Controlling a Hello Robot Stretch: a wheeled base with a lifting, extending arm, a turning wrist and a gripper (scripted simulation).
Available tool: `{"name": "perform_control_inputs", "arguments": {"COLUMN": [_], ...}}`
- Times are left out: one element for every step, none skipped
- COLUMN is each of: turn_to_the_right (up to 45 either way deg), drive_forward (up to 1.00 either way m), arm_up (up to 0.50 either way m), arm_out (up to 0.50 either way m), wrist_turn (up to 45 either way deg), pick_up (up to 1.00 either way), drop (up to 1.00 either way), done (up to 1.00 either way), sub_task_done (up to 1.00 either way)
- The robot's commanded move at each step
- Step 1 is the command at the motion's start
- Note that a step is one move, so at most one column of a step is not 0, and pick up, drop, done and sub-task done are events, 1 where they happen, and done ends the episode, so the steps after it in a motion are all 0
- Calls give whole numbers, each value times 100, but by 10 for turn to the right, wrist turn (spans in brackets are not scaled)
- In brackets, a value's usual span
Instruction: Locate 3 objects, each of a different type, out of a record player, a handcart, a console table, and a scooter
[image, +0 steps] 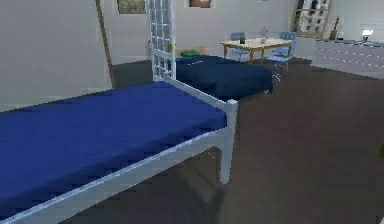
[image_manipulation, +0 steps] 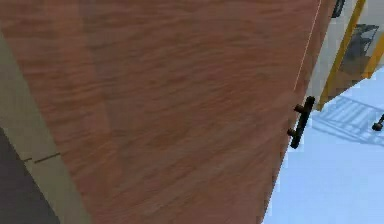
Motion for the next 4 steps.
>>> {"name": "perform_control_inputs", "arguments": {"turn_to_the_right": [0,360,0,300], "drive_forward": [45,0,90,0], "arm_up": [0,0,0,0], "arm_out": [0,0,0,0], "wrist_turn": [0,0,0,0], "pick_up": [0,0,0,0], "drop": [0,0,0,0], "done": [0,0,0,0], "sub_task_done": [0,0,0,0]}}
